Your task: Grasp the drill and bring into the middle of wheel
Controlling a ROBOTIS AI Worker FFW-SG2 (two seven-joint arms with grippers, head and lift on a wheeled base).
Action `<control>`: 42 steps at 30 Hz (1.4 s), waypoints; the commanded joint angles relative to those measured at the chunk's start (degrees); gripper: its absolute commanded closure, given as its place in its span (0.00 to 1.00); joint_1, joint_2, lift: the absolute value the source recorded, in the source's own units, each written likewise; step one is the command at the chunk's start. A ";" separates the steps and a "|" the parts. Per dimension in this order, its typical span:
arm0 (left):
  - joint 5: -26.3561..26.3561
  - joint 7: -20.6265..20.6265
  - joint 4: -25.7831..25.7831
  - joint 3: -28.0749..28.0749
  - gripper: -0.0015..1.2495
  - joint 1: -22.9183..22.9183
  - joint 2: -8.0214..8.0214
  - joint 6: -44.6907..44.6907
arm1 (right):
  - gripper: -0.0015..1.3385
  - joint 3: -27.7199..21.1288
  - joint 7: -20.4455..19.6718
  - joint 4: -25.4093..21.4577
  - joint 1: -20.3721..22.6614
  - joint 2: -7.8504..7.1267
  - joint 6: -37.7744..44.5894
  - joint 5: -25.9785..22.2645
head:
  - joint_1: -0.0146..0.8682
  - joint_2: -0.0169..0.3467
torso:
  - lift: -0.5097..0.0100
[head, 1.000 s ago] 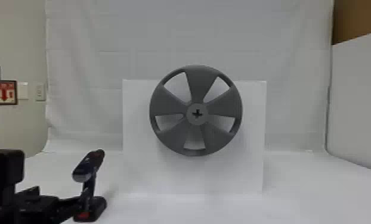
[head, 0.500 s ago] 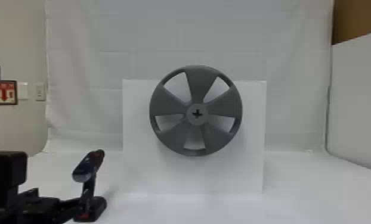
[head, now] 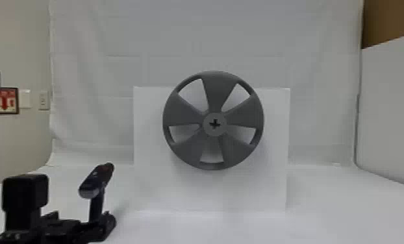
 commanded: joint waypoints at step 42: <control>-1.32 0.09 22.17 -3.38 0.09 -8.45 -0.02 -15.99 | 0.08 0.61 0.00 0.09 0.42 0.45 0.00 1.32 | 0.08 0.13 | 0.21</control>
